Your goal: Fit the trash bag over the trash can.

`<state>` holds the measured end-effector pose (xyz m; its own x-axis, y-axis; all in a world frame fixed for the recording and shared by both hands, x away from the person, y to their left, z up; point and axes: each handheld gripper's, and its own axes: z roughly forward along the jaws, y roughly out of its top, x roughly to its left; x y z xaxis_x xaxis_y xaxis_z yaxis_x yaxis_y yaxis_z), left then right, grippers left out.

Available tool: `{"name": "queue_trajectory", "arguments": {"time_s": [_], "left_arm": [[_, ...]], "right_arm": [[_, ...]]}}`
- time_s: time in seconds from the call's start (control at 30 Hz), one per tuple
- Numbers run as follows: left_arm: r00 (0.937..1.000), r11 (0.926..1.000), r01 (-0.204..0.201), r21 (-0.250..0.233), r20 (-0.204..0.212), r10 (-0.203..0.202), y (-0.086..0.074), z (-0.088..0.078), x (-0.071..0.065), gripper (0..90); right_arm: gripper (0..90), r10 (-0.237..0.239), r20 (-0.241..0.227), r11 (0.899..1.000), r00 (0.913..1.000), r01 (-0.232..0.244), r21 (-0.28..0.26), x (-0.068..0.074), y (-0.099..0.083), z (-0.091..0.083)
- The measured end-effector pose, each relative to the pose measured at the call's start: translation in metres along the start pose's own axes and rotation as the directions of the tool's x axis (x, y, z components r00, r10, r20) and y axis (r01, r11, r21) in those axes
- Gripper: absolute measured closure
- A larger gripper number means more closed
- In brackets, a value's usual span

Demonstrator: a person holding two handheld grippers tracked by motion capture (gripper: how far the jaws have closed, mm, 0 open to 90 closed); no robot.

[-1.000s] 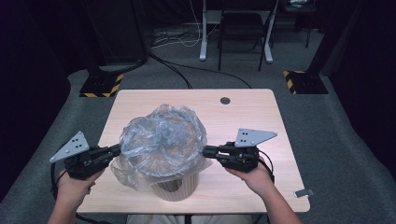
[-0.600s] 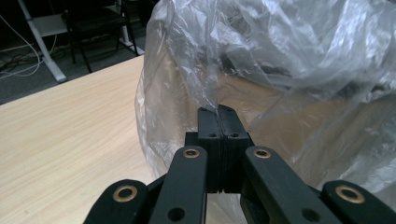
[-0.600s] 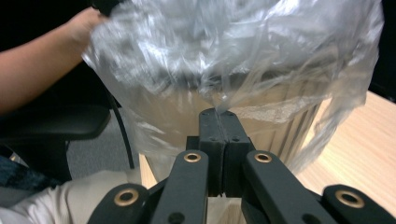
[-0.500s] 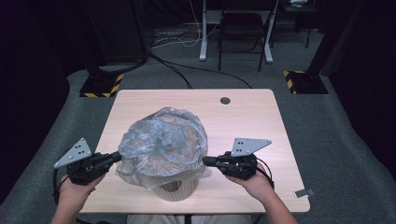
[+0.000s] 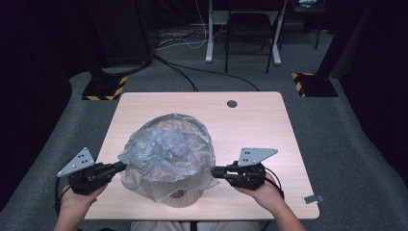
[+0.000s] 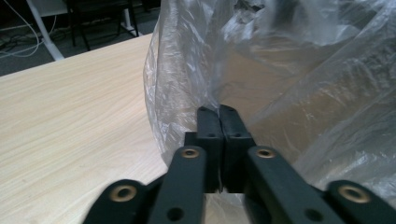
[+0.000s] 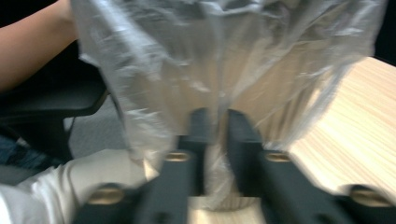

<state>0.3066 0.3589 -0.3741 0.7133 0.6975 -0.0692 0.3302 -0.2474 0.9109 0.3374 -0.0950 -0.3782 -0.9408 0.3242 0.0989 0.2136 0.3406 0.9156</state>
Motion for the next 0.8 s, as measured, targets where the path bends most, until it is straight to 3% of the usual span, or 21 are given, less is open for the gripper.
{"name": "queue_trajectory", "arguments": {"time_s": [0.03,0.07,0.17,0.37,0.67,0.8], "left_arm": [[1.0,0.9999,0.005,-0.011,-0.001,-0.005,0.001,-0.002,0.0,75.1],[1.0,0.9998,0.007,-0.019,-0.003,-0.007,0.002,-0.004,0.001,69.2],[0.9994,0.9987,-0.005,-0.051,-0.034,0.003,0.007,-0.013,0.001,61.8],[0.9965,0.9953,0.003,-0.097,-0.082,-0.011,0.021,-0.025,0.007,49.5],[0.9974,0.9962,-0.007,-0.086,-0.073,0.001,0.027,-0.011,0.004,46.2],[0.9977,0.9969,-0.009,-0.078,-0.067,0.004,0.027,-0.004,0.002,46.2]], "right_arm": [[69.3,0.009,0.012,1.0,0.9999,-0.009,-0.002,0.0,0.001,-0.001],[68.6,0.011,0.014,1.0,0.9998,-0.011,-0.01,-0.001,0.002,-0.005],[61.3,0.008,0.042,0.999,0.9991,-0.006,-0.053,-0.004,0.007,-0.02],[55.2,0.007,0.077,0.994,0.997,0.002,-0.111,-0.009,0.017,-0.042],[54.0,0.001,0.093,0.991,0.9957,0.012,-0.135,-0.008,0.021,-0.041],[55.3,0.001,0.084,0.994,0.9965,0.008,-0.11,-0.007,0.019,-0.029]]}}
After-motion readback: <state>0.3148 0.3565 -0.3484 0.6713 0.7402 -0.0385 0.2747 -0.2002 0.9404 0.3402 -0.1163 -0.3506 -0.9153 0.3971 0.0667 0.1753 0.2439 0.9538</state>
